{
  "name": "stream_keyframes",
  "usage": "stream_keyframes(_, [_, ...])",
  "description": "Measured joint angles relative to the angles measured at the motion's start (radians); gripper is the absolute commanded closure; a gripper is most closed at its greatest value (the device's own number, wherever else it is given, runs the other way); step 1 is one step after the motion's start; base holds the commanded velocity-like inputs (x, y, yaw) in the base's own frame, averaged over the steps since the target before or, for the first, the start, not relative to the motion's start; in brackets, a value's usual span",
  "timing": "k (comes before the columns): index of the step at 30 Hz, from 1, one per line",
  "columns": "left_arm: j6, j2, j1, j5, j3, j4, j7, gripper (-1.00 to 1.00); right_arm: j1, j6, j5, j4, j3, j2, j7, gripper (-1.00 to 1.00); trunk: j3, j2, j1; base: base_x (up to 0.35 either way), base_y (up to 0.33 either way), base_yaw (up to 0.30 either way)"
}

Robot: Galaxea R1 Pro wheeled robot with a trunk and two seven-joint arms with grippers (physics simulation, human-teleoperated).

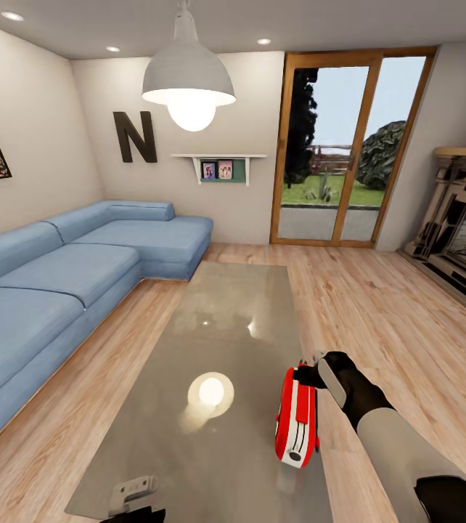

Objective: Turn on the radio receiver that's on the table in the living room.

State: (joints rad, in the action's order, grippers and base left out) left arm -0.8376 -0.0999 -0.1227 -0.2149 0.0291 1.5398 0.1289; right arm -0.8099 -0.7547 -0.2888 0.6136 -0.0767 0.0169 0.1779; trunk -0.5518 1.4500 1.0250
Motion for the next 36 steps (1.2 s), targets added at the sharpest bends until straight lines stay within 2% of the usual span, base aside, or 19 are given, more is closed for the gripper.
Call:
stream_keyframes(32, [-0.005, -0.001, 0.000, -0.001, 0.000, 0.008, -0.002, -1.00, 0.000, 0.000, -0.001, 0.000, 0.001, 0.000, 0.001, -1.00, 0.000, 0.000, 0.000, 0.000, 0.000, 0.000])
stream_keyframes(36, [-0.005, -0.001, 0.000, -0.001, 0.000, 0.009, -0.002, -1.00, 0.000, 0.000, -0.002, 0.000, 0.001, 0.000, 0.001, -1.00, -0.012, 0.028, 0.015, 0.000, 0.000, 0.000])
